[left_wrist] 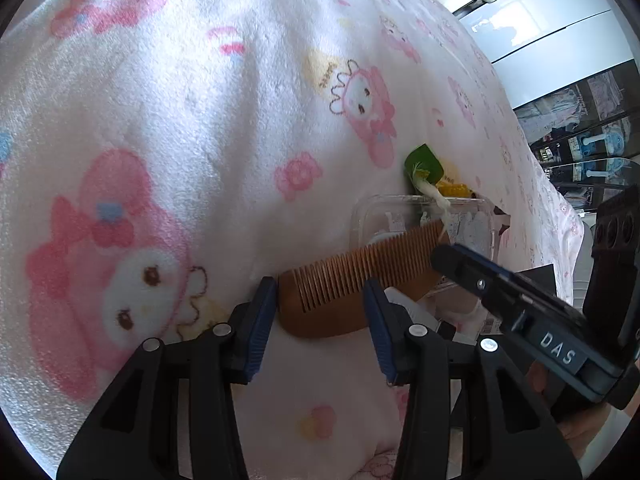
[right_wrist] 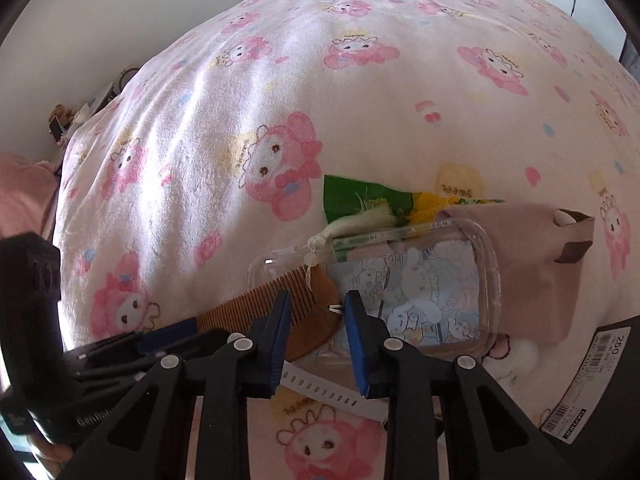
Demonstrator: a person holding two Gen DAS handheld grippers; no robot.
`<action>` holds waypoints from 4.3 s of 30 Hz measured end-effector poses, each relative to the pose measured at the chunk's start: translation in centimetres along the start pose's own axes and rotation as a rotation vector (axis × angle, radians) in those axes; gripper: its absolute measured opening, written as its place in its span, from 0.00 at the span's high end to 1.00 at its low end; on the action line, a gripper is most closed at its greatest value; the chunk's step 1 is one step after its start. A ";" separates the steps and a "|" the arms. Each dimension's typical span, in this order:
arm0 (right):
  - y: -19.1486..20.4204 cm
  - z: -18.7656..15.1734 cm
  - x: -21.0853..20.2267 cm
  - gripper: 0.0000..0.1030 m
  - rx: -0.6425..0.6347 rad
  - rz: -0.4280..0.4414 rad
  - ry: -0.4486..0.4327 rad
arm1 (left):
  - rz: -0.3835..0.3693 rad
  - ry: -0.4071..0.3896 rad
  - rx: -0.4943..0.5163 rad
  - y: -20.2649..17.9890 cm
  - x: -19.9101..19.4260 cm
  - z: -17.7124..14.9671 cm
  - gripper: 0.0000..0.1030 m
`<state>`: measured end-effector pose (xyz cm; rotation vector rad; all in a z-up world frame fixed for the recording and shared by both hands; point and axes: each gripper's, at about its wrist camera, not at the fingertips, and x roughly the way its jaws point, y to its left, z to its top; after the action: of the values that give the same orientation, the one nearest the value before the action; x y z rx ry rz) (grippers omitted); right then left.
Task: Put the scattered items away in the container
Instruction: 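Close the left gripper on the wooden comb and lift it, then carry the comb with the left gripper over the black box and lower it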
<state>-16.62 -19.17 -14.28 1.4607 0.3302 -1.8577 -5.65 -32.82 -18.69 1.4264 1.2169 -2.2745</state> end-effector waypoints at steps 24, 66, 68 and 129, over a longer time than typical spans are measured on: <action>-0.7 -2.8 -0.8 0.77 0.142 0.059 -0.002 | 0.024 -0.021 0.081 -1.0 -0.8 -0.1 0.64; -5.3 -6.0 -1.8 0.82 0.329 0.049 -0.023 | -0.003 -0.018 0.078 1.2 0.1 -0.4 0.68; -5.6 -5.4 -0.4 0.82 0.341 0.068 0.015 | -0.006 -0.012 0.070 1.2 0.3 -0.2 0.68; -0.1 -5.8 -1.0 0.63 0.251 0.297 0.069 | -0.018 -0.073 0.073 1.9 -6.1 -2.6 0.76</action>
<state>-12.38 -15.22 -15.27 1.6440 -0.0899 -1.6545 0.24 -33.62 -15.26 1.3490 1.1410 -2.3841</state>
